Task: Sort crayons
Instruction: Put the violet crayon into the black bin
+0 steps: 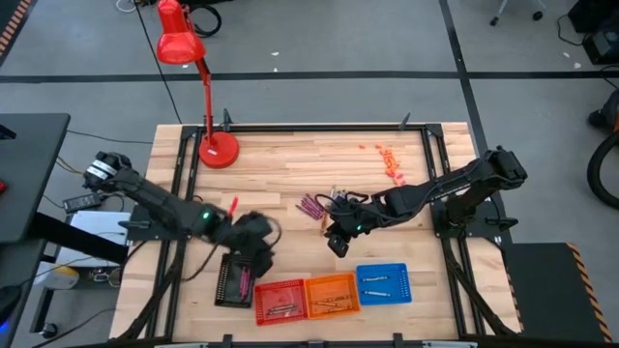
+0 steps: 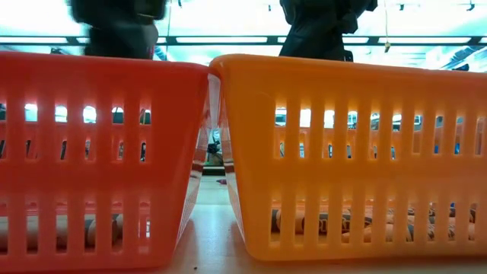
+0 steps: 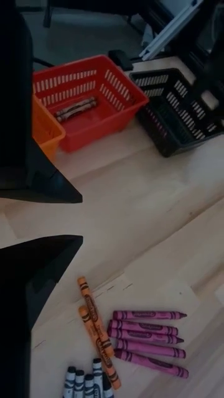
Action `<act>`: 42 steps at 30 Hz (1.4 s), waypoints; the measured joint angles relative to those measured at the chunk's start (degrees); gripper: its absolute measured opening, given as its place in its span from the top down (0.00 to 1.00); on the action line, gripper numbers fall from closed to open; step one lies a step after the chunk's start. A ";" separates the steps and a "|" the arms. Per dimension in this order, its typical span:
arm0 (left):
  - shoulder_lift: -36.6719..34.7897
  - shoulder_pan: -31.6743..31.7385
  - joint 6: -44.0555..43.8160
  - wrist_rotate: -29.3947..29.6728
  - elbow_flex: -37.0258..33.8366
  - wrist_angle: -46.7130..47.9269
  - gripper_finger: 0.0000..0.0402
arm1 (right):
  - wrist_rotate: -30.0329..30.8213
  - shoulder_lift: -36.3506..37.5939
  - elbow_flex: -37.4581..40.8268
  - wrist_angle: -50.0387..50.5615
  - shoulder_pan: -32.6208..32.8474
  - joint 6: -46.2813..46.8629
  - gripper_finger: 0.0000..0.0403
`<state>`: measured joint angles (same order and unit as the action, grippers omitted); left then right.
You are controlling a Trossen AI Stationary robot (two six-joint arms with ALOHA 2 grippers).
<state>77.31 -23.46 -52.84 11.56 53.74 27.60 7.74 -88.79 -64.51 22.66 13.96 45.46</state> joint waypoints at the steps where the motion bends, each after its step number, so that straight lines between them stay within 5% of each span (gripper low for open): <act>1: 0.34 1.80 2.95 -0.06 0.02 -1.17 0.71 | 0.01 0.00 0.00 -0.06 -0.19 0.28 0.76; 11: 5.76 13.67 46.62 -1.00 0.03 -6.54 0.71 | -0.89 0.00 0.00 -0.97 -1.36 4.36 0.76; 15: 9.79 17.12 57.79 -4.01 0.02 -8.82 0.71 | 0.04 0.00 0.00 -1.85 -1.36 4.56 0.76; 28: 21.85 25.18 72.41 -7.54 0.03 -21.14 0.71 | 2.85 -0.02 -0.03 0.54 -1.32 11.97 0.76; 42: 24.43 30.13 76.22 -11.71 0.00 -25.56 0.71 | 2.06 -0.02 -0.01 3.88 -0.97 14.42 0.76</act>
<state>101.73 6.68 23.38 -0.15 53.74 2.04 9.80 -88.82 -64.52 26.54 12.99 59.87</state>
